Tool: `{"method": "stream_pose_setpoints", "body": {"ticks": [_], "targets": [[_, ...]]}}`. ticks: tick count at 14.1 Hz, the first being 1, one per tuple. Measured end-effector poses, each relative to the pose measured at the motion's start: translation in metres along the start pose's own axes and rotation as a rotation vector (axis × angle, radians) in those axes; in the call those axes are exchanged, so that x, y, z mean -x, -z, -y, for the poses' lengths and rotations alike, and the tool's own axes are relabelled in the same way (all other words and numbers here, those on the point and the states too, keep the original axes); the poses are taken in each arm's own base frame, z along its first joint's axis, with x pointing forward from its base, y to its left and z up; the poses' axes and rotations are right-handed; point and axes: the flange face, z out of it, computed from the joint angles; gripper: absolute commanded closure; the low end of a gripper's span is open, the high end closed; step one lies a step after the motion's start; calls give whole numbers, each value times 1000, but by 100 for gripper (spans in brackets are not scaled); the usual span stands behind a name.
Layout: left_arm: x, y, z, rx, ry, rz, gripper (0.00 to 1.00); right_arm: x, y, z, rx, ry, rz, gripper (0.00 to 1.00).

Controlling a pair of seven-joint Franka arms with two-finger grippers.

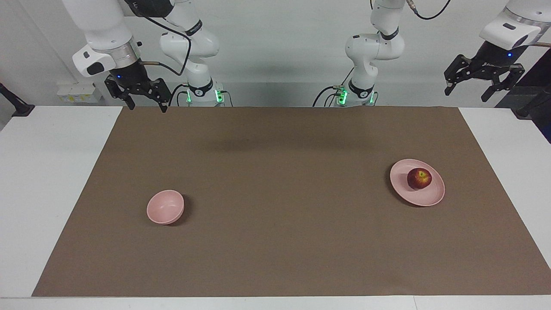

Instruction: Move apple from plate to bowl

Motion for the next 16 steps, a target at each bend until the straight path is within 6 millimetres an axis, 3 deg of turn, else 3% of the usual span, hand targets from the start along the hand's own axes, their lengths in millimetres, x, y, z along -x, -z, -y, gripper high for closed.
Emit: {"method": "stream_pose_setpoints", "body": {"ticks": [11,13,16], "targets": [[-3,-6,6,-5,10,-15,0,1,0,3,0,6,1,0],[-14,-24,11,-18,12,-50,0,1,0,4,1,7,1,0],[-29,-73,19,-26,17,-69,0,1,0,4,1,7,1,0]]}}
